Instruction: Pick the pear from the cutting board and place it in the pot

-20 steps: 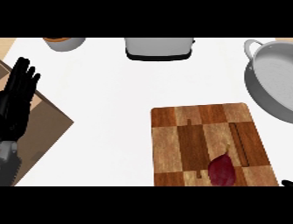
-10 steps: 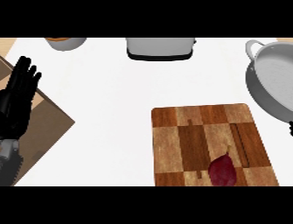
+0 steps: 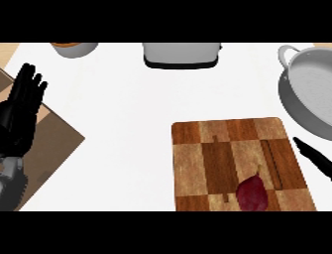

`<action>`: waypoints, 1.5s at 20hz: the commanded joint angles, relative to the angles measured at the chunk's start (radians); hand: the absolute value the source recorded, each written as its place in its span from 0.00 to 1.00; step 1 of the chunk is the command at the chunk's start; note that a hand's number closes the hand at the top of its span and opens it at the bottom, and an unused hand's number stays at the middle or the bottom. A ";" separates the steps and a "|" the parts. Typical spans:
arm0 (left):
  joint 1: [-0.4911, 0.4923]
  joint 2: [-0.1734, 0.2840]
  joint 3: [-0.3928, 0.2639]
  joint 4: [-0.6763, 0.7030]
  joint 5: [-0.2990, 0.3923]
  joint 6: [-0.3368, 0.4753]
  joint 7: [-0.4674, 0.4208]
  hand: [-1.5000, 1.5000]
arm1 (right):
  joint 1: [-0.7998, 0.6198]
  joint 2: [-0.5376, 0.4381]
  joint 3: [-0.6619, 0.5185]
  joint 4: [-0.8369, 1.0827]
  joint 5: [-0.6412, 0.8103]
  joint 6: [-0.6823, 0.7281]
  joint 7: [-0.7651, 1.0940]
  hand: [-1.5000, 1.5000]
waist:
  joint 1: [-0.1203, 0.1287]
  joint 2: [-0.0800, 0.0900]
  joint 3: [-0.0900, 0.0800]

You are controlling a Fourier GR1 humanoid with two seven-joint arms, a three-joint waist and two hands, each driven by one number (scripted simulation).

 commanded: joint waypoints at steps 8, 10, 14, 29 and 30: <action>0.066 -0.054 0.024 -0.025 -0.039 -0.044 0.000 0.50 | -0.070 0.146 0.089 0.031 0.210 -0.020 0.180 0.00 | 0.006 0.004 -0.004; -0.017 -0.054 0.050 0.055 -0.040 -0.055 0.011 0.50 | -0.041 0.162 0.095 0.075 0.259 -0.027 0.128 0.00 | -0.001 0.005 -0.003; 0.014 -0.075 0.021 -0.087 -0.102 -0.007 0.123 0.50 | 0.028 0.174 0.063 0.010 0.259 0.002 0.110 0.00 | -0.002 0.003 -0.003; 0.080 -0.117 0.105 -0.082 -0.117 -0.130 0.047 0.50 | -0.127 0.351 0.061 0.334 0.435 -0.014 0.015 0.00 | 0.004 0.004 -0.003; -0.015 -0.123 0.114 0.012 -0.129 -0.128 0.067 0.50 | -0.138 0.346 0.055 0.271 0.426 0.032 0.071 0.00 | 0.000 0.005 -0.003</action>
